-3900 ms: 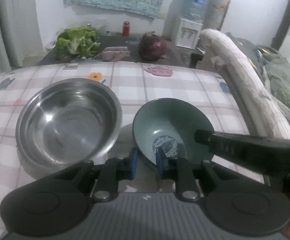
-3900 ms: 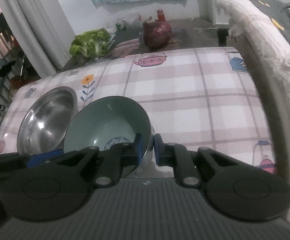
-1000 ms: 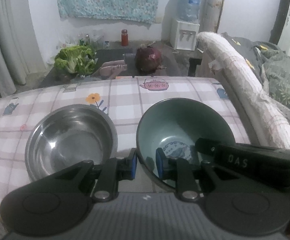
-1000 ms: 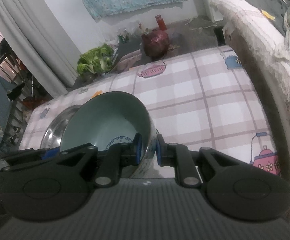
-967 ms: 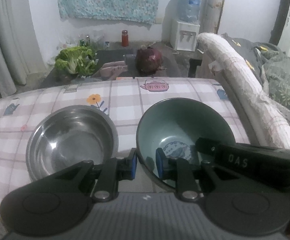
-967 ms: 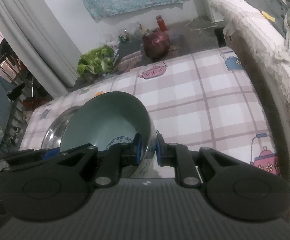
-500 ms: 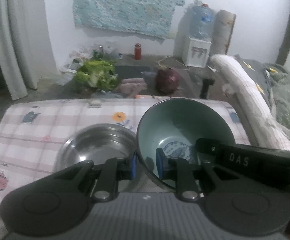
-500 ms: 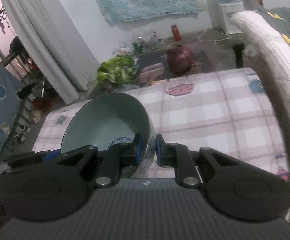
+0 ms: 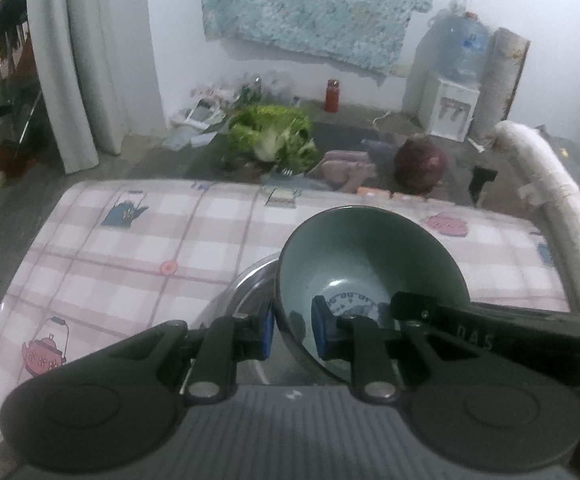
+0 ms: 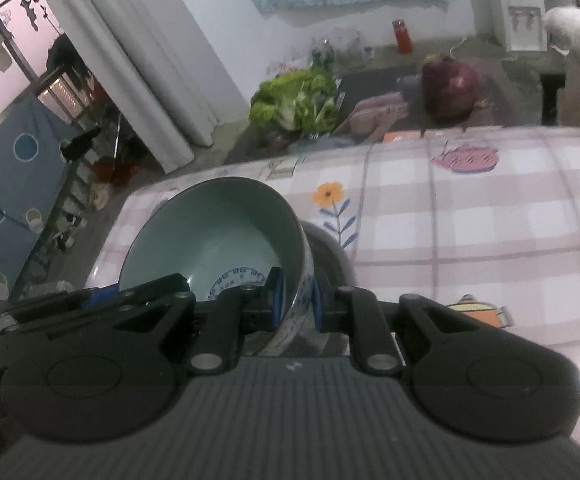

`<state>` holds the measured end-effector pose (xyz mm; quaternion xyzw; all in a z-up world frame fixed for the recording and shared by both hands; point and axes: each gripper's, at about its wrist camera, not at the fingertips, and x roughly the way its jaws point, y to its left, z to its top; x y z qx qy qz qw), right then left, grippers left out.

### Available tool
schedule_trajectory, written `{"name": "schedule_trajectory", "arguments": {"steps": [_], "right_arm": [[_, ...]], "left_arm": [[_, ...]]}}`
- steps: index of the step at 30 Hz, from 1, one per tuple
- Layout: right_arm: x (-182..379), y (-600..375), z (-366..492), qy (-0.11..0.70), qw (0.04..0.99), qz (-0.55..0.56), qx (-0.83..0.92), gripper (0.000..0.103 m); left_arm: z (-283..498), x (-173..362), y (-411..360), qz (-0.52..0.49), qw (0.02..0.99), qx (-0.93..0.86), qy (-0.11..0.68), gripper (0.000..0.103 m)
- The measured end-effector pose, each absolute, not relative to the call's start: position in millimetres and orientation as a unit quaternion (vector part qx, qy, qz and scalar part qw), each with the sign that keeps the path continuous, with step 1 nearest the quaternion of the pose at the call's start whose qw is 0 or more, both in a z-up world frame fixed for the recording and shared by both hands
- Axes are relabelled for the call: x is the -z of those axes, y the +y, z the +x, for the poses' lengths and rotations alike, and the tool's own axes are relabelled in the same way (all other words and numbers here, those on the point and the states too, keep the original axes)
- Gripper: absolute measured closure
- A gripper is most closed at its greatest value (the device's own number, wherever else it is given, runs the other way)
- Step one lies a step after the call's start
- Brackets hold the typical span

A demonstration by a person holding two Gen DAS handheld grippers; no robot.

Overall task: Organize plates and bowls
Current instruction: 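Lower the green bowl into the steel bowl with both grippers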

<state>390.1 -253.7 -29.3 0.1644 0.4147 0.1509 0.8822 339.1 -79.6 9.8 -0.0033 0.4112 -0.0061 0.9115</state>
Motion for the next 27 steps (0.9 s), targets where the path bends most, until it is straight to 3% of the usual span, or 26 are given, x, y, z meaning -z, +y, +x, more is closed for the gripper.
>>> {"name": "schedule_trajectory", "arguments": {"steps": [20, 27], "right_arm": [[78, -225, 415, 0.458, 0.868, 0.141, -0.134, 0.089], [76, -222, 414, 0.449, 0.871, 0.146, -0.135, 0.081]], "left_arm": [[363, 44, -56, -0.021, 0.881, 0.002, 0.473, 0.082], [361, 37, -50, -0.026, 0.887, 0.009, 0.461, 0.079]]}}
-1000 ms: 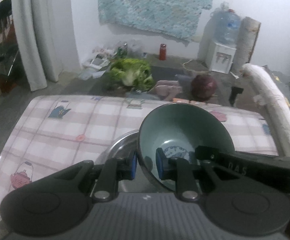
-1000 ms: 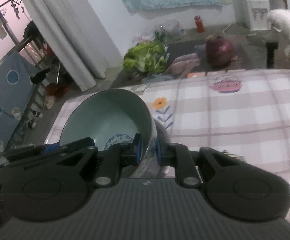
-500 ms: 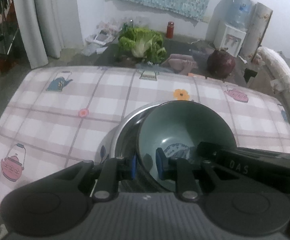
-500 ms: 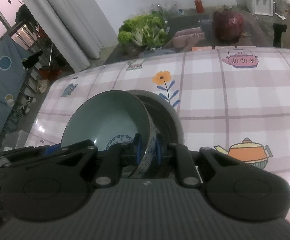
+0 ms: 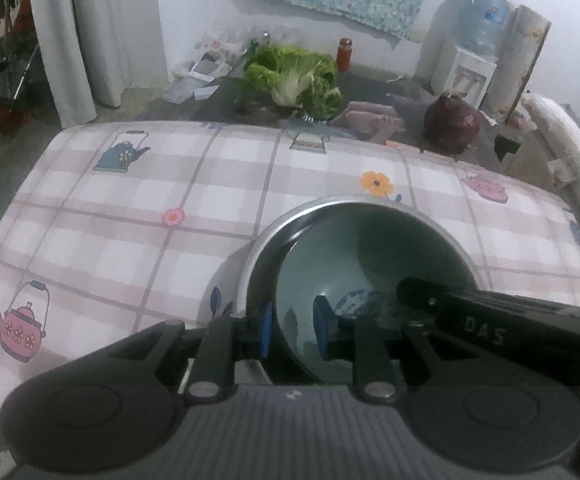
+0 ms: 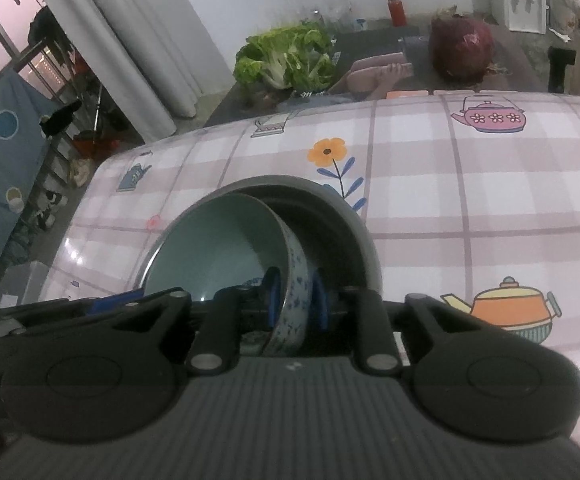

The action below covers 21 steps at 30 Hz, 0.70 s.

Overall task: Organize plates and bowls
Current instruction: 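Lower the green bowl into the steel bowl with both grippers, then move both grippers to a large steel basin and close on its rim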

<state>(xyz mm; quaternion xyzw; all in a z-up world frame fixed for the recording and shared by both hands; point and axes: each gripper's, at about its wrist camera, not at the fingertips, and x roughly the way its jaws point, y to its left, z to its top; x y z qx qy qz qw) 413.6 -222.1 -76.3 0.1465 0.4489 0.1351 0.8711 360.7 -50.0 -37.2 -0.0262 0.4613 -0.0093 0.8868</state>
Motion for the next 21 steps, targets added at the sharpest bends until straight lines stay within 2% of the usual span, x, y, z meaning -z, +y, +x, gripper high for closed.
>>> {"name": "schedule_trajectory", "arguments": {"steps": [1, 2, 4, 8, 14, 21], "right_arm": [[76, -222, 414, 0.448, 0.871, 0.149, -0.135, 0.078], [75, -223, 414, 0.448, 0.87, 0.153, -0.135, 0.07], [73, -224, 414, 0.449, 0.869, 0.159, -0.136, 0.067], [64, -224, 413, 0.441, 0.872, 0.163, -0.134, 0.051], [37, -230, 406, 0.419, 0.883, 0.167, -0.129, 0.048], [3, -245, 346, 0.392, 0.892, 0.172, -0.143, 0.04]], "left_arm": [[359, 35, -49, -0.029, 0.888, 0.013, 0.458, 0.078], [358, 32, -47, -0.031, 0.89, 0.014, 0.455, 0.075], [354, 27, -44, -0.036, 0.892, 0.015, 0.45, 0.064], [345, 15, -35, -0.049, 0.897, 0.017, 0.439, 0.058], [322, -9, -16, -0.067, 0.903, 0.024, 0.423, 0.048], [259, -49, 18, -0.066, 0.919, 0.041, 0.386, 0.019]]}}
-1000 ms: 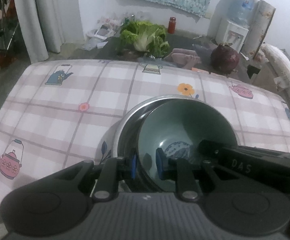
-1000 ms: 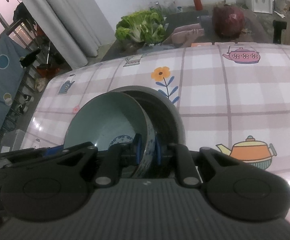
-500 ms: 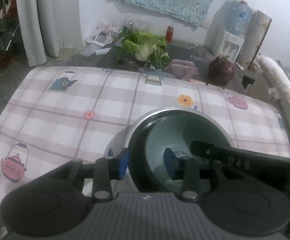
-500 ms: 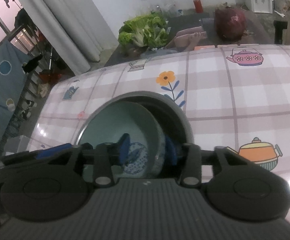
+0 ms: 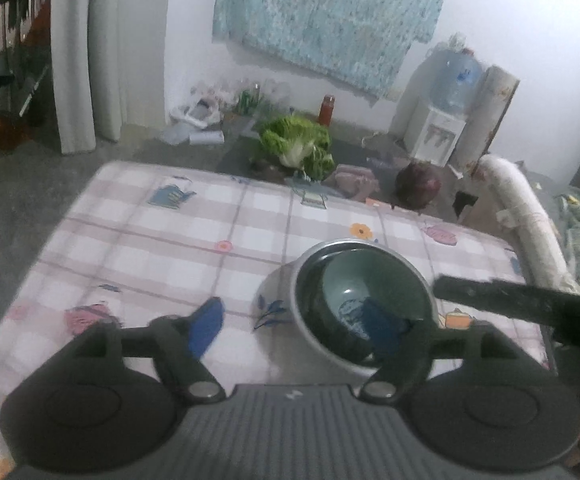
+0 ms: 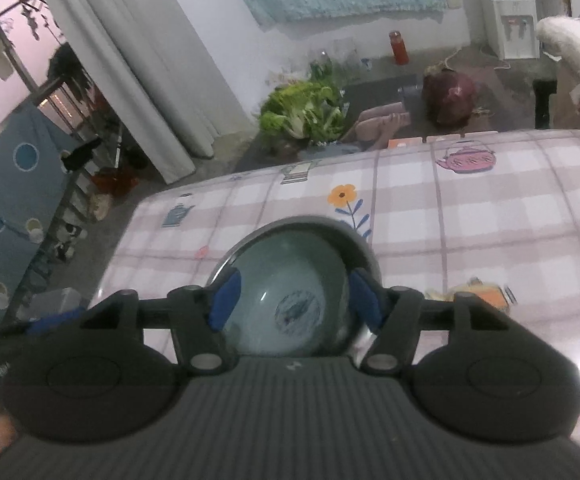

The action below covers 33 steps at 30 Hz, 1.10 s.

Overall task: Organize plates and bowls
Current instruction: 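Move both grippers to a large steel basin and close on its rim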

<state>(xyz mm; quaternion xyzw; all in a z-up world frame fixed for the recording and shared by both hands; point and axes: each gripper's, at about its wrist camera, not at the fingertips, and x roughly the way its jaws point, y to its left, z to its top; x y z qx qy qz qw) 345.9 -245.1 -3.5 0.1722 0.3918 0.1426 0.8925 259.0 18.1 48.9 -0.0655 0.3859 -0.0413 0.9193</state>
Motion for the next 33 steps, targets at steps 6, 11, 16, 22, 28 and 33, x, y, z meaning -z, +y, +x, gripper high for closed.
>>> {"name": "schedule_trajectory", "arguments": {"steps": [6, 11, 16, 22, 28, 33], "right_arm": [[-6, -256, 265, 0.389, 0.892, 0.183, -0.14, 0.04], [-7, -251, 199, 0.379, 0.889, 0.209, -0.15, 0.04], [3, -223, 148, 0.383, 0.877, 0.233, -0.172, 0.04], [18, -185, 107, 0.402, 0.86, 0.24, -0.201, 0.04], [26, -148, 81, 0.417, 0.853, 0.223, -0.222, 0.04], [31, -122, 71, 0.417, 0.851, 0.211, -0.238, 0.04]], "left_arm": [[193, -63, 56, -0.057, 0.929, 0.023, 0.364, 0.011], [141, -57, 87, -0.073, 0.93, 0.01, 0.361, 0.007], [98, -33, 106, -0.099, 0.919, 0.02, 0.381, 0.007], [63, -5, 118, -0.109, 0.91, 0.025, 0.399, 0.007], [41, 11, 131, -0.118, 0.921, 0.013, 0.372, 0.007], [39, 23, 137, -0.094, 0.926, -0.013, 0.366, 0.007]]}}
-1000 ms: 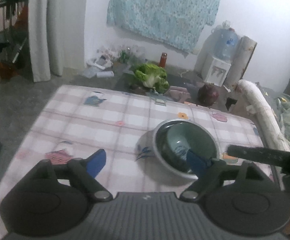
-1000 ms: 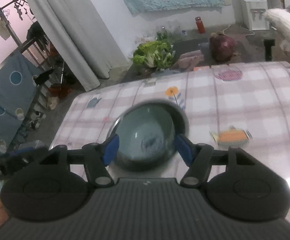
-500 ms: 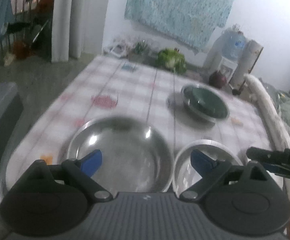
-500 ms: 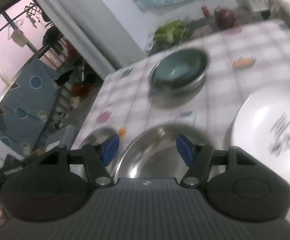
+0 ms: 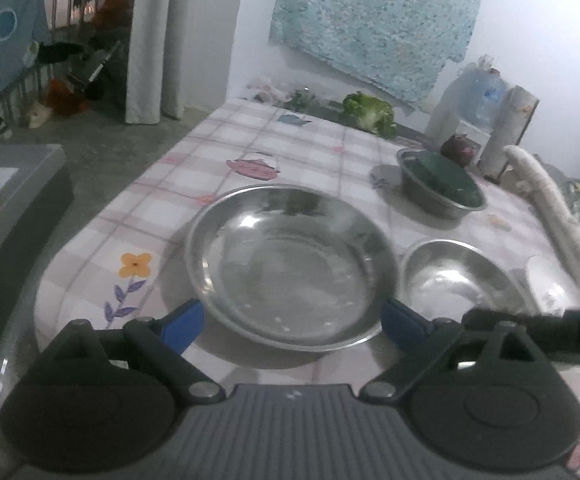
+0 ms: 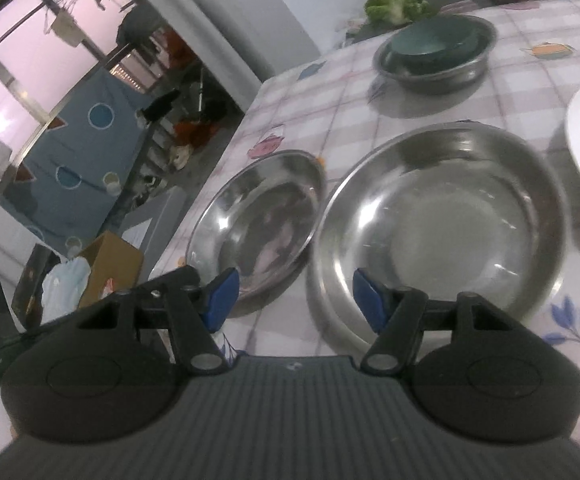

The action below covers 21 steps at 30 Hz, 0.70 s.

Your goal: Organize plates and bowls

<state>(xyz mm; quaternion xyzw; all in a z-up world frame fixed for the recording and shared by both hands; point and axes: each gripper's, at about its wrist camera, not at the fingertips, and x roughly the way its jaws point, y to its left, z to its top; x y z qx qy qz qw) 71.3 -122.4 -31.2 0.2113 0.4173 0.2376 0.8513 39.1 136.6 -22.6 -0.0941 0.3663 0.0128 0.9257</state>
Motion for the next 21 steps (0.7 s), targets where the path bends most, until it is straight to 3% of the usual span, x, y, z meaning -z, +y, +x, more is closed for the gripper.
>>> {"name": "schedule_trajectory", "arguments": {"steps": [5, 10, 14, 19, 21], "right_arm": [[19, -95, 95, 0.389, 0.874, 0.164, -0.242, 0.041], [18, -61, 148, 0.374, 0.891, 0.1, -0.238, 0.046], [28, -32, 183, 0.375, 0.899, 0.045, -0.222, 0.056], [46, -10, 206, 0.379, 0.902, -0.009, -0.205, 0.071], [51, -6, 213, 0.379, 0.904, -0.021, -0.197, 0.076]], "left_arm": [[50, 40, 146, -0.089, 0.922, -0.046, 0.374, 0.012], [63, 51, 157, -0.097, 0.917, -0.069, 0.381, 0.028], [74, 59, 165, -0.103, 0.91, -0.081, 0.393, 0.04], [82, 67, 172, -0.096, 0.903, -0.083, 0.41, 0.063], [82, 68, 173, -0.098, 0.902, -0.082, 0.413, 0.066]]}}
